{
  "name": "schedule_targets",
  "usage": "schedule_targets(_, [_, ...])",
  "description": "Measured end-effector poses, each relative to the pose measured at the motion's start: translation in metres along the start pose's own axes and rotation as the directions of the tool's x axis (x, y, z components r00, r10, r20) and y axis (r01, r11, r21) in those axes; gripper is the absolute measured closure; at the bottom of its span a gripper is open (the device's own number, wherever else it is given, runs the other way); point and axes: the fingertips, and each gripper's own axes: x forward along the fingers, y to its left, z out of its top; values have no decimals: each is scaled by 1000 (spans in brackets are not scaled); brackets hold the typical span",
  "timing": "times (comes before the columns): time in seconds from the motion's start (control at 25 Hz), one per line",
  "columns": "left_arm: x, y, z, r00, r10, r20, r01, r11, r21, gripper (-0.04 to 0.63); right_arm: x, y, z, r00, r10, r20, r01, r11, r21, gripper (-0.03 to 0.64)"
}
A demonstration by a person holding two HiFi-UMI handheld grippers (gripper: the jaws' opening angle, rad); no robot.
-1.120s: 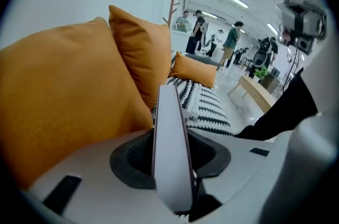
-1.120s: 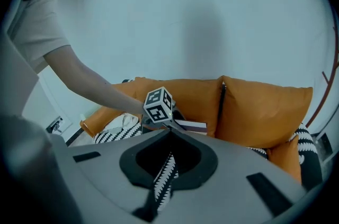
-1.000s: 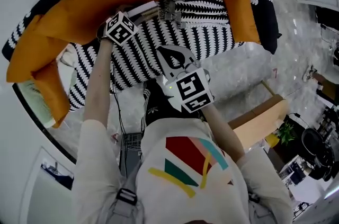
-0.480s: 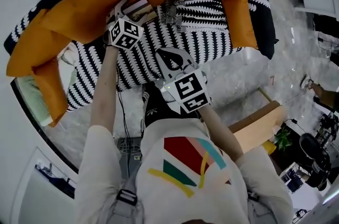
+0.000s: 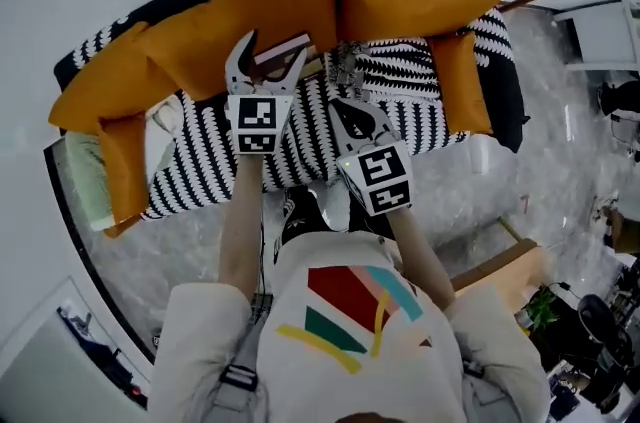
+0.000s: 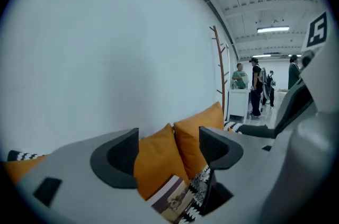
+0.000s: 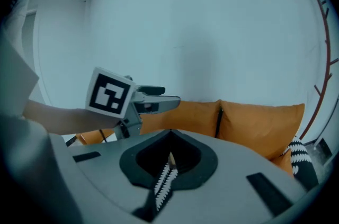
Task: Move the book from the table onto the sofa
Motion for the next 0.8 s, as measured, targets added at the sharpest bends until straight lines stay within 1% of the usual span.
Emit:
schedule_targets(0.08, [-25, -5, 30, 998, 17, 62, -14, 999, -45, 236, -15, -3, 23, 998, -16, 58, 17, 1000, -14, 606])
schedule_targets(0.12, [-37, -8, 46, 995, 22, 99, -13, 996, -88, 238, -22, -5, 34, 996, -24, 89, 26, 999, -21, 606])
schedule_targets(0.2, [-61, -18, 82, 981, 27, 191, 5, 987, -162, 239, -39, -9, 55, 988, -40, 151, 46, 998, -33, 606])
schedule_targets(0.24, [-74, -24, 100, 972, 34, 234, 6, 985, -172, 257, -48, -9, 66, 982, -46, 183, 54, 998, -35, 606])
schedule_targets(0.28, [-87, -28, 119, 962, 47, 269, -2, 986, -164, 288, -57, -9, 77, 975, -48, 217, 56, 998, -30, 606])
schedule_targets(0.36, [-112, -35, 152, 941, 83, 328, -41, 990, -132, 378, -75, -7, 101, 955, -36, 296, 36, 999, 7, 606])
schedule_targets(0.44, [-136, -40, 178, 916, 130, 378, -95, 989, -111, 507, -95, -4, 131, 919, -21, 394, 7, 999, 38, 606])
schedule_targets(0.48, [-148, -42, 189, 902, 155, 402, -121, 987, -110, 559, -107, -2, 146, 894, -24, 447, 9, 999, 35, 606])
schedule_targets(0.52, [-158, -46, 197, 888, 177, 425, -140, 983, -116, 588, -119, 0, 160, 864, -39, 502, 32, 999, 21, 606])
schedule_targets(0.56, [-167, -50, 203, 875, 190, 446, -148, 981, -129, 588, -131, 3, 171, 827, -63, 558, 75, 997, 1, 606])
schedule_targets(0.64, [-177, -60, 210, 858, 194, 476, -145, 980, -139, 588, -153, 9, 186, 750, -110, 653, 182, 982, -43, 606])
schedule_targets(0.68, [-179, -63, 215, 850, 192, 490, -148, 981, -128, 588, -160, 14, 189, 724, -121, 680, 220, 974, -61, 606])
schedule_targets(0.72, [-182, -65, 221, 841, 193, 505, -155, 981, -116, 588, -163, 18, 190, 710, -124, 693, 242, 967, -75, 606])
schedule_targets(0.8, [-189, -66, 232, 824, 193, 533, -164, 981, -102, 588, -167, 22, 192, 702, -127, 701, 255, 964, -80, 606])
